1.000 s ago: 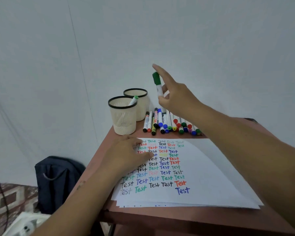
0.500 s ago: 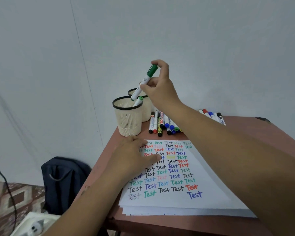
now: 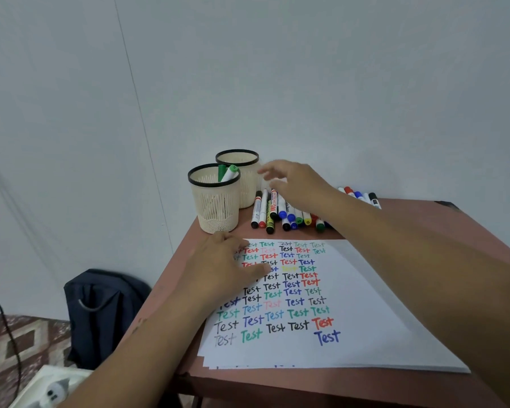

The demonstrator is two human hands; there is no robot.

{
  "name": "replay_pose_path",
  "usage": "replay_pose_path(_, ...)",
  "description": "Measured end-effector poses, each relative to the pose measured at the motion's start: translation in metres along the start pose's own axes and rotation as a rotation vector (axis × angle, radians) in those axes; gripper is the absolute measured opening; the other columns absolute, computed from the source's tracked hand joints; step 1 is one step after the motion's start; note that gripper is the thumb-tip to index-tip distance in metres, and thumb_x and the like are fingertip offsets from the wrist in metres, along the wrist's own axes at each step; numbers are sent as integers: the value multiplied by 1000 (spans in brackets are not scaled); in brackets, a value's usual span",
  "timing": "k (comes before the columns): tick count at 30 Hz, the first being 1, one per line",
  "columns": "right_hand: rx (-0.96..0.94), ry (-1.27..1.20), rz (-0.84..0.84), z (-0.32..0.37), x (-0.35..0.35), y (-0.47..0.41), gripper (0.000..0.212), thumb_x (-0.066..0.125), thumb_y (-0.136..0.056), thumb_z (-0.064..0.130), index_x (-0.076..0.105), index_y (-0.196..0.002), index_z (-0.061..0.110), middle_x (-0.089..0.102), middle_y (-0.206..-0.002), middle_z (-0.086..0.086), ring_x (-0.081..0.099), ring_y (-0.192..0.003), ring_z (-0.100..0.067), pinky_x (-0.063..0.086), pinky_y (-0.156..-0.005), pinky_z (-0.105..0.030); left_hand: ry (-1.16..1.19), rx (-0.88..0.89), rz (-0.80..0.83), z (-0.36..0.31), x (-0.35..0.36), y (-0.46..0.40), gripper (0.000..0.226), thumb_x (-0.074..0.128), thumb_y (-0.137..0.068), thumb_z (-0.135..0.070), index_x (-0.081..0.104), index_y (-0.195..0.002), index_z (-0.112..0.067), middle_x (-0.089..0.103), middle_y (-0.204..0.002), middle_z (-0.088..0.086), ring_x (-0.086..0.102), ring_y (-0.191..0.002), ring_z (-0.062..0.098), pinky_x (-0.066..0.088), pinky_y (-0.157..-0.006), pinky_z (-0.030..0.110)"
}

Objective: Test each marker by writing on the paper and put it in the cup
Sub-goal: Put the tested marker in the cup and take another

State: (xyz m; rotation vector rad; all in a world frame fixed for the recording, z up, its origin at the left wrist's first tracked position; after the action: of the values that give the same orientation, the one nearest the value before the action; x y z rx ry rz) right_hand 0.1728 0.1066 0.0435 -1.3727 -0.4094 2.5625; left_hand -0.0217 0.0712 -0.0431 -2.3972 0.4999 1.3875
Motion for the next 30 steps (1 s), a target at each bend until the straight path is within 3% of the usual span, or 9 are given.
replay_pose_path(3,22,225,168,-22,12,8,35,58,-104,17,67,-131,38,59,-145,3,62,-96,-11,49,-78,-25,-9,-2,0,0,0,0,81,62,-73,-80,52,-141,-37,42,-144,-14,39,-132,10,41,-108,38)
replay_pose_path(7,3,376,272,-34,28,7,35,66,-98,40,65,-133,44,61,-141,4,57,-124,-17,50,-101,-38,-8,-4,-5,0,0,0,82,63,-73,-80,53,-141,-36,43,-144,-13,40,-131,10,41,-108,38)
replay_pose_path(11,-70,569,287,-28,36,7,43,61,-100,46,59,-142,41,59,-143,8,42,-137,-22,47,-105,-47,-7,-6,-10,1,0,0,82,63,-72,-80,54,-140,-36,44,-143,-13,41,-130,11,42,-108,39)
replay_pose_path(16,-204,721,247,-16,41,12,27,55,-101,35,70,-124,32,69,-112,2,55,-115,-22,56,-87,-46,9,-13,-12,1,-1,0,80,64,-71,-80,55,-138,-37,44,-141,-14,42,-129,10,43,-107,39)
replay_pose_path(22,-302,745,97,-3,26,25,27,43,-107,31,64,-117,19,59,-93,1,54,-104,-19,54,-75,-39,12,-12,-21,0,-2,0,76,65,-71,-80,57,-134,-37,46,-138,-13,44,-126,10,43,-104,38)
replay_pose_path(25,-313,604,-115,-5,1,37,30,47,-104,22,65,-127,15,65,-94,-5,57,-102,-23,54,-71,-41,40,-2,-45,-3,-5,4,75,63,-75,-78,53,-137,-35,47,-138,-12,45,-126,10,43,-104,38)
replay_pose_path(27,-286,416,-277,-5,-21,52,31,52,-98,18,69,-124,13,67,-89,-5,59,-95,-22,54,-70,-41,75,20,-97,-6,-8,7,78,61,-78,-77,47,-142,-34,46,-142,-10,43,-130,11,42,-106,38)
replay_pose_path(30,-201,78,-427,-1,-44,78,33,53,-91,20,74,-115,13,71,-88,3,60,-83,-11,54,-76,-28,73,84,-176,-13,-12,12,83,61,-80,-74,36,-148,-34,40,-151,-10,35,-138,11,34,-112,35)
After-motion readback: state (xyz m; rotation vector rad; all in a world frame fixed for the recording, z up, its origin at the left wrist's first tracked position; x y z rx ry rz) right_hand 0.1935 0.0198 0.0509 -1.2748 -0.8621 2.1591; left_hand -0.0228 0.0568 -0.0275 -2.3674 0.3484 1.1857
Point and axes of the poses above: each hand's wrist, its own y-axis away from the middle knuckle, its own x-axis out of the palm, z = x × y, the point moved 7 cm from there along -y, towards the middle knuckle
